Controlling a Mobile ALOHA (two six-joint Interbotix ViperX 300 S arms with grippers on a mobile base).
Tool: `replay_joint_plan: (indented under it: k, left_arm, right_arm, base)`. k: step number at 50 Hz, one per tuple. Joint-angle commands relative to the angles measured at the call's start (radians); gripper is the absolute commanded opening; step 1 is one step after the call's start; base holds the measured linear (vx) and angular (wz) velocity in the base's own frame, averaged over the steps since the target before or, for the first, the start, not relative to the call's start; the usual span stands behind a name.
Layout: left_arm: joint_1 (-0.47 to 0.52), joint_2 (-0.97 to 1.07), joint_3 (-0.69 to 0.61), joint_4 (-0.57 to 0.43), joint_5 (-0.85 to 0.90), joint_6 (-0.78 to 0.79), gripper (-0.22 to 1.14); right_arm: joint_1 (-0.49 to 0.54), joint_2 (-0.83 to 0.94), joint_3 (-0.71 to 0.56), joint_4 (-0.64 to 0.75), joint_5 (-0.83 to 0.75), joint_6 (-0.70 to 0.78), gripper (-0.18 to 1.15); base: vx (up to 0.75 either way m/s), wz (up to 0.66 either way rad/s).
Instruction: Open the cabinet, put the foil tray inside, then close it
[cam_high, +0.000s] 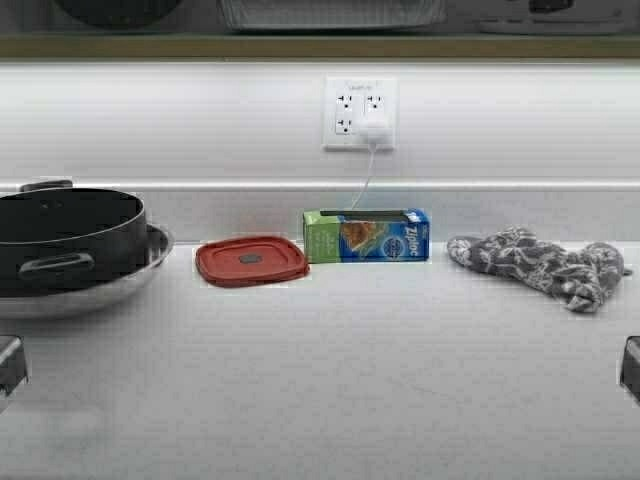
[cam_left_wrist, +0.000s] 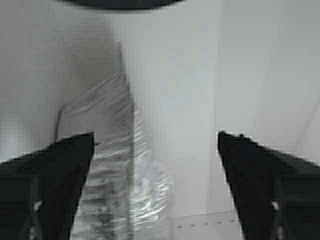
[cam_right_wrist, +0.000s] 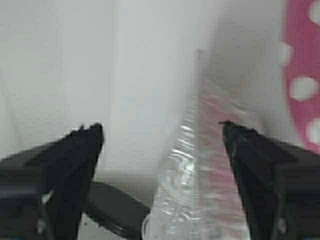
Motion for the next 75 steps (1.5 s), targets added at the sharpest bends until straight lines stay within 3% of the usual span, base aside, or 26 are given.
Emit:
replay_joint_plan:
  k: [1,3,5,11,13,14,21,28,35,50,75]
  left_arm:
    - [0.000,-0.057,-0.003,-0.003,-0.040,0.031,0.95]
    - [0.000,-0.067,0.003,0.002,-0.038,0.061,0.87]
    - [0.000,-0.083,0.017,0.003,-0.029,0.114,0.70]
    - [-0.014,-0.149,0.083,0.003,0.032,0.298,0.02]
    - [-0.021,-0.175,0.110,0.000,0.057,0.382,-0.15]
    - [-0.025,-0.187,0.123,-0.002,0.071,0.430,-0.16]
    - [-0.080,-0.288,0.210,-0.048,0.216,0.764,0.11]
    - [-0.149,-0.364,0.265,-0.152,0.344,1.060,0.05]
    - [-0.183,-0.394,0.310,-0.256,0.380,1.233,0.04]
    - [-0.186,-0.383,0.359,-0.284,0.380,1.301,0.04]
    - [-0.186,-0.403,0.396,-0.278,0.380,1.394,0.04]
  right_arm:
    - [-0.011,-0.091,-0.005,-0.002,0.006,-0.074,0.86]
    - [-0.011,-0.112,0.009,-0.002,0.037,-0.115,0.74]
    - [-0.011,-0.135,0.025,-0.002,0.075,-0.164,0.56]
    - [-0.003,-0.215,0.101,-0.002,0.153,-0.367,-0.03]
    - [-0.003,-0.249,0.133,-0.002,0.175,-0.446,-0.09]
    - [0.000,-0.264,0.152,0.002,0.190,-0.489,-0.08]
    - [0.035,-0.397,0.250,0.049,0.359,-0.785,0.13]
    - [0.071,-0.477,0.310,0.166,0.420,-1.037,0.07]
    - [0.123,-0.449,0.342,0.213,0.454,-1.147,0.07]
    - [0.161,-0.351,0.359,0.261,0.394,-1.152,0.07]
    - [0.161,-0.393,0.357,0.310,0.373,-1.187,0.07]
  base:
    - [0.00,0.00]
    - [0.00,0.00]
    - [0.00,0.00]
    - [0.00,0.00]
    - [0.00,0.00]
    - [0.00,0.00]
    - [-0.01,0.01]
    - [-0.03,0.00]
    - [-0.07,0.01]
    - [-0.18,-0.01]
    - [-0.20,0.00]
